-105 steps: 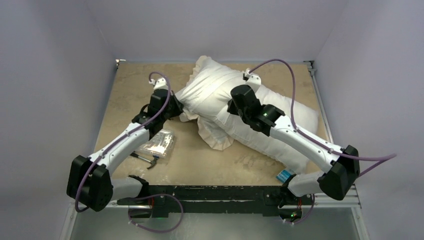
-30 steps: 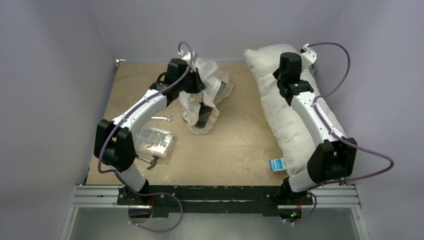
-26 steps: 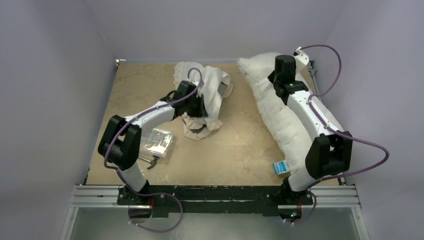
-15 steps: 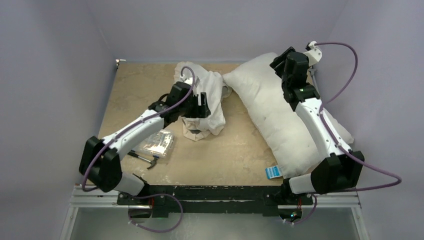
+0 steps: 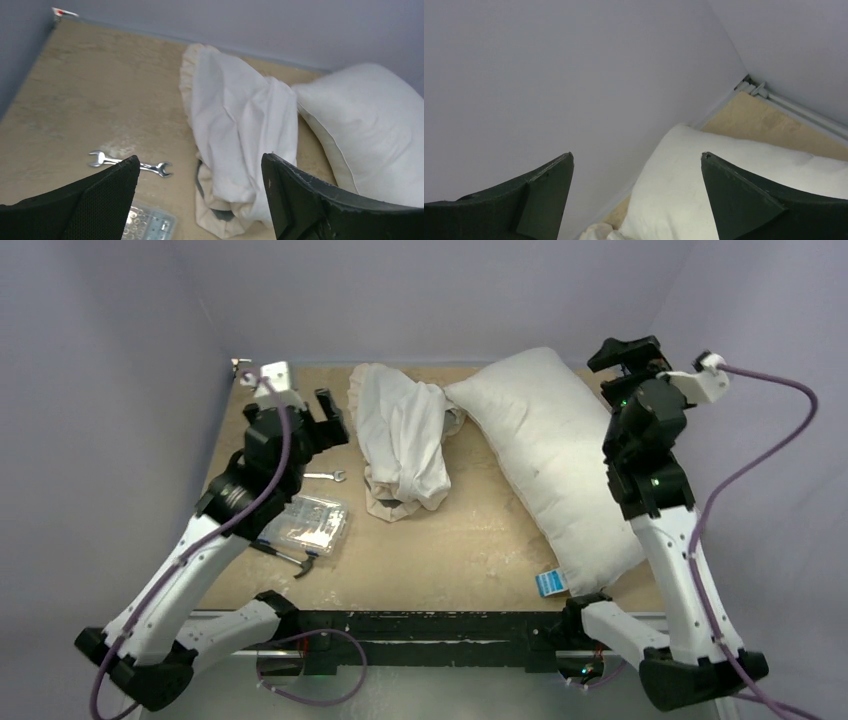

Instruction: Remove the pillowcase from the pillow

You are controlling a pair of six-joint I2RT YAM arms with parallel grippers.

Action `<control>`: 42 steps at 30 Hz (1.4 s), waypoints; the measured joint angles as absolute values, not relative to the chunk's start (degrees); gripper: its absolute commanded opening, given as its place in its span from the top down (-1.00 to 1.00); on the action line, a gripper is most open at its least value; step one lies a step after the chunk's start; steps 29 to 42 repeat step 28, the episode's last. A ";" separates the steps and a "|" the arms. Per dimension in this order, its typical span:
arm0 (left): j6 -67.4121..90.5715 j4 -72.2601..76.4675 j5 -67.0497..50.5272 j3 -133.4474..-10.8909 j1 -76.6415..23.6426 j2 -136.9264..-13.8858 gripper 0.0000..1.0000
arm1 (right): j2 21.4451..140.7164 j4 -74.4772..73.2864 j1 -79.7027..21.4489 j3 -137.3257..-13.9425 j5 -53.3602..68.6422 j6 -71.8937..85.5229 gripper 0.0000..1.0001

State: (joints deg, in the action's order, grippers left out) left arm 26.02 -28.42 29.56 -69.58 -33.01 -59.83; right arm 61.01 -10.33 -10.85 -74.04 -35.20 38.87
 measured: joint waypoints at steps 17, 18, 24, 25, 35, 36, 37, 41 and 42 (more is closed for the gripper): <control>16.56 -27.33 60.60 -62.94 -33.01 -29.21 -0.98 | 39.27 -4.67 -10.81 -63.24 -51.42 36.12 -0.96; 16.21 -27.40 61.06 -62.65 -33.01 -28.88 -0.98 | 39.24 -4.67 -10.81 -62.98 -51.62 36.32 -0.96; 15.27 -27.49 61.84 -62.17 -33.01 -26.79 -0.98 | 39.75 -4.73 -10.81 -62.26 -51.81 37.56 -0.95; 15.27 -27.46 61.84 -62.11 -33.01 -26.35 -0.98 | 39.88 -4.75 -10.81 -62.22 -51.83 37.85 -0.95; 15.22 -27.49 61.82 -61.98 -33.01 -25.58 -0.98 | 40.23 -4.71 -10.81 -61.89 -52.03 38.68 -0.95; 15.22 -27.49 61.82 -61.98 -33.01 -25.58 -0.98 | 40.23 -4.71 -10.81 -61.89 -52.03 38.68 -0.95; 15.22 -27.49 61.82 -61.98 -33.01 -25.58 -0.98 | 40.23 -4.71 -10.81 -61.89 -52.03 38.68 -0.95; 15.22 -27.49 61.82 -61.98 -33.01 -25.58 -0.98 | 40.23 -4.71 -10.81 -61.89 -52.03 38.68 -0.95; 15.22 -27.49 61.82 -61.98 -33.01 -25.58 -0.98 | 40.23 -4.71 -10.81 -61.89 -52.03 38.68 -0.95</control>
